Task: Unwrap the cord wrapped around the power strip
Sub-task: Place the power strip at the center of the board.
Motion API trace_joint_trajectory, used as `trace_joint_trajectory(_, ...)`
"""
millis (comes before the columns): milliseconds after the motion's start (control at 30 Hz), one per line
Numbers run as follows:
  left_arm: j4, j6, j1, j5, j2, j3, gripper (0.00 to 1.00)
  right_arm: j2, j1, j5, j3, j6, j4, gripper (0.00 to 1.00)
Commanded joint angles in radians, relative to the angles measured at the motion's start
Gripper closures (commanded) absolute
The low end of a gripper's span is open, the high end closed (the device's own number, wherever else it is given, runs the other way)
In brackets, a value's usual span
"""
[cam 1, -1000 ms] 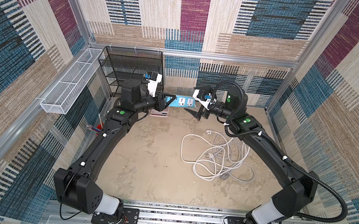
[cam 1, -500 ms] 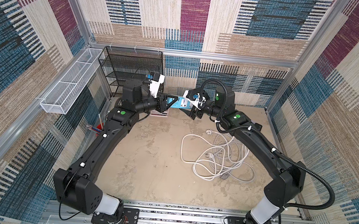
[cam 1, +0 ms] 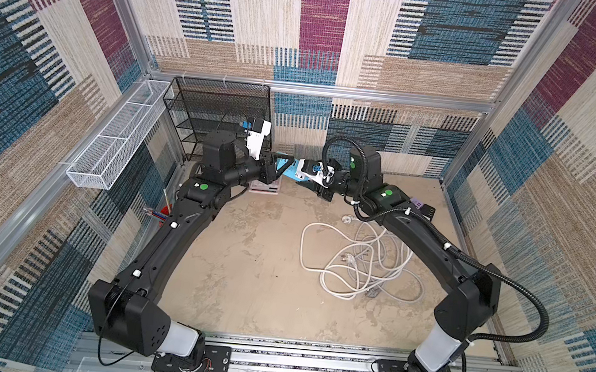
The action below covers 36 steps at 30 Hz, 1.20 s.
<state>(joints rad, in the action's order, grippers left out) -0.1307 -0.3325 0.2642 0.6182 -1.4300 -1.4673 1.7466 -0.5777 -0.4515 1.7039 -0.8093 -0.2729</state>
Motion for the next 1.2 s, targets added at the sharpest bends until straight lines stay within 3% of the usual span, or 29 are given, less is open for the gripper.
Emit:
trace_joint_trajectory(0,0.002,0.047,0.002,0.072,0.008,-0.007,1.00,0.002,0.008,0.084,0.011,0.113,0.073,0.79)
trace_joint_trajectory(200,0.011,0.044,0.000,0.042,0.023,0.005,0.99,0.003,0.009,0.080,0.000,0.130,0.083,0.91)
trace_joint_trajectory(267,0.020,0.040,-0.003,0.019,0.032,0.016,0.77,0.004,0.010,0.083,-0.005,0.137,0.083,0.93)
trace_joint_trajectory(333,0.034,0.036,-0.008,-0.020,0.051,0.035,0.42,0.008,0.016,0.084,-0.010,0.143,0.078,0.94)
trace_joint_trajectory(367,0.041,0.035,-0.012,-0.030,0.059,0.044,0.07,0.011,0.021,0.081,-0.011,0.150,0.076,0.94)
trace_joint_trajectory(400,0.047,0.035,-0.017,-0.073,0.069,0.052,0.00,0.013,0.028,0.076,-0.015,0.162,0.077,0.94)
trace_joint_trajectory(700,0.094,0.052,-0.033,-0.195,0.136,0.116,0.01,0.123,0.163,0.072,-0.007,0.324,0.060,0.95)
trace_joint_trajectory(1167,0.089,0.060,-0.034,-0.195,0.134,0.115,0.01,0.545,0.405,0.245,0.371,0.594,-0.265,0.95)
